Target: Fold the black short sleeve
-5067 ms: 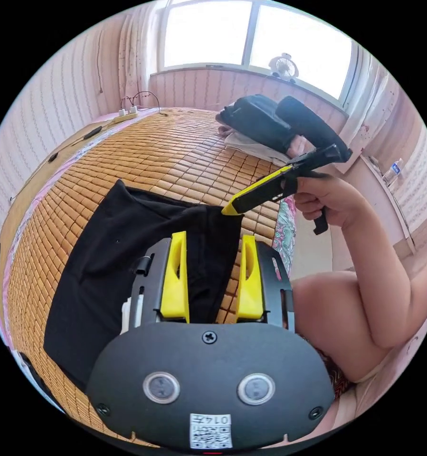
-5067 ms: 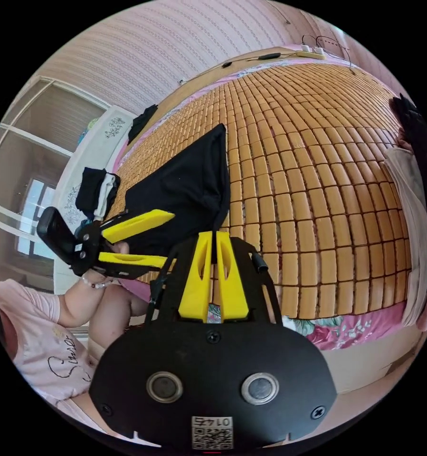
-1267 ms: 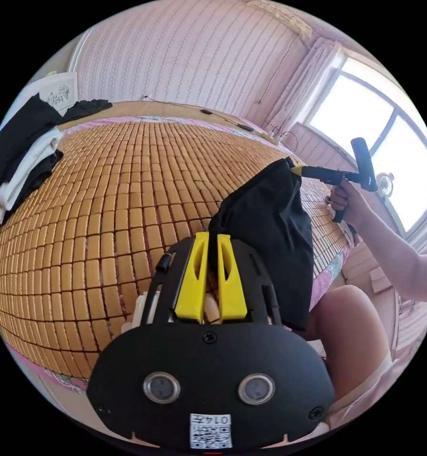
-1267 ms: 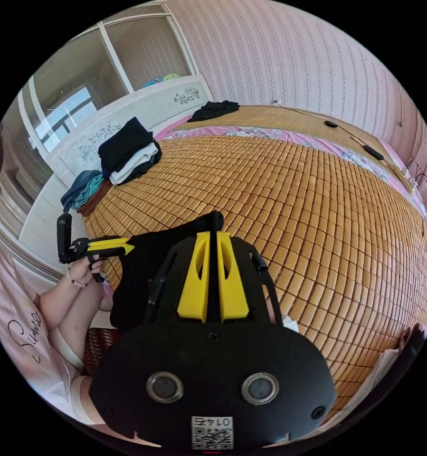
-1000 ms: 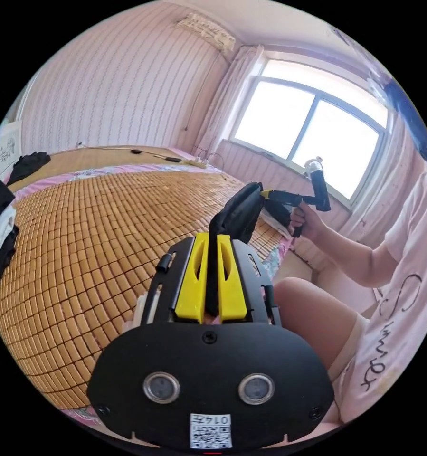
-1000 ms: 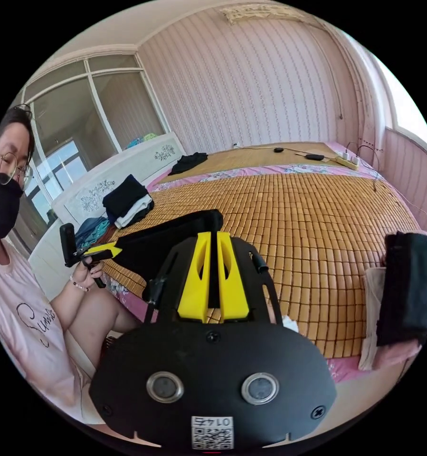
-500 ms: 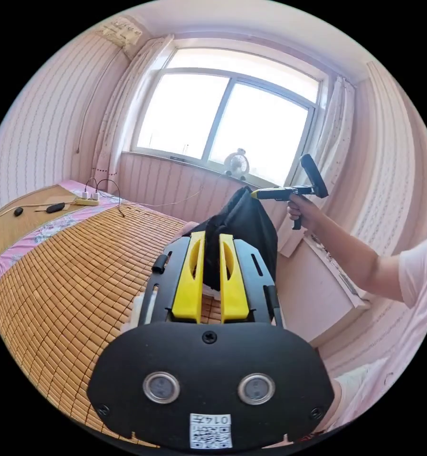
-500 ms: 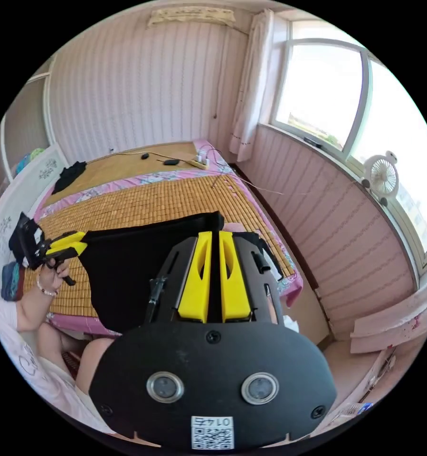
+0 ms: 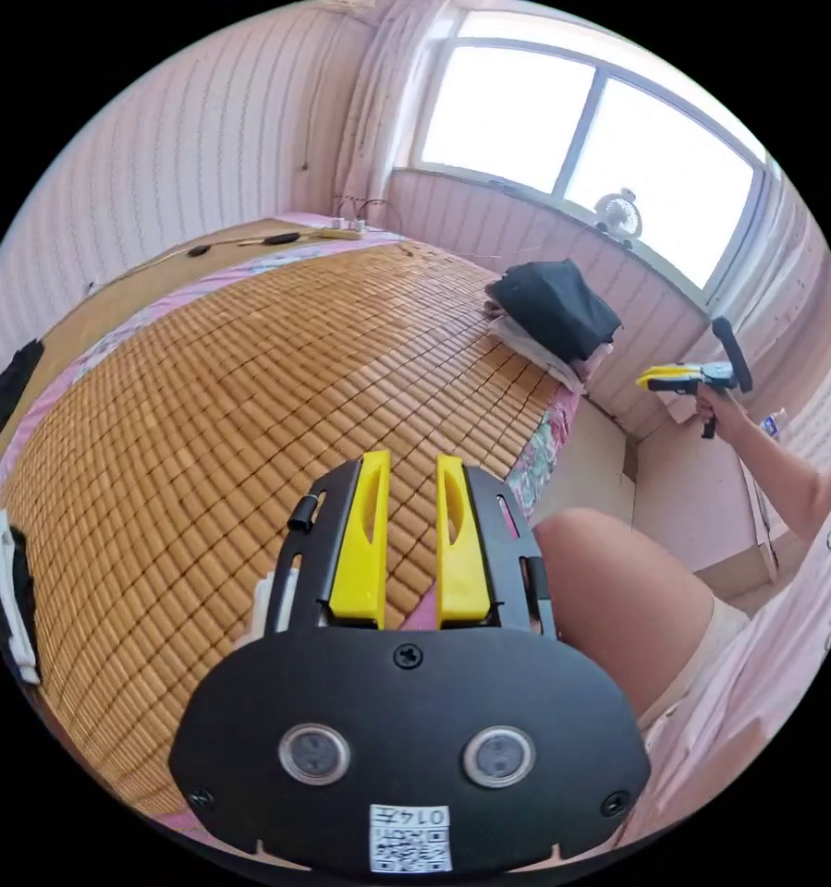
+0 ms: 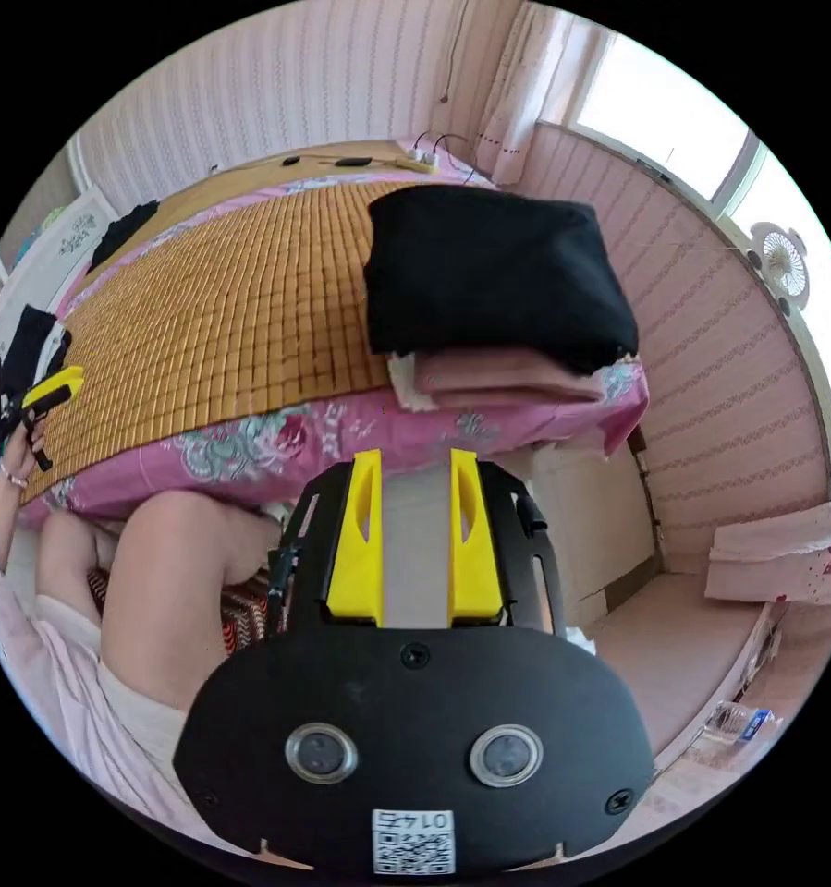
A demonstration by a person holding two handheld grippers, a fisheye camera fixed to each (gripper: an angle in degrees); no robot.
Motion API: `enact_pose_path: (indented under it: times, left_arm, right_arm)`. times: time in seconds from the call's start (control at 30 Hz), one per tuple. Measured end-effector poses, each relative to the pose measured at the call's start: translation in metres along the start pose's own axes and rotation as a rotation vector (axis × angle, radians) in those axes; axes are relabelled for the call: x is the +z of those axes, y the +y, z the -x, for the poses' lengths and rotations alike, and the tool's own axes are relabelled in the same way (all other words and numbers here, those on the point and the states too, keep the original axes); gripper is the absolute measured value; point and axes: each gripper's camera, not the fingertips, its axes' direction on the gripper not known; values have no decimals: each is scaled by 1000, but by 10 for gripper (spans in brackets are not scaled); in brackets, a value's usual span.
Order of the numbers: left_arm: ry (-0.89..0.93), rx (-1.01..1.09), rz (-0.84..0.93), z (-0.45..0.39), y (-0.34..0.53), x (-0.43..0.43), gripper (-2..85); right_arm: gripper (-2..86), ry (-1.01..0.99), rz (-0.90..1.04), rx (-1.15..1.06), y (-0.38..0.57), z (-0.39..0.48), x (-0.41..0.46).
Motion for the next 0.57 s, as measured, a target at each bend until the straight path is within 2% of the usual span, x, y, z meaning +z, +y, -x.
enact_pose_path:
  times: [0.07,0.17,0.4,0.57]
  left_arm:
    - [-57,-76,17,1,44,-38,80]
    - [-160,-176,11,-5,96,-100,80]
    - [-412,-357,-188,-28,183,-232,80]
    - [-623,-482,-271,-42,249,-289,79]
  right_arm:
    - [135,-98,104,-44,43,45,3]
    - [139,-266,140,-102,63,101,-9]
    - [162,-267,-21,-496,24,241,-69]
    - [161,-427,-145,-754,6,348,-115]
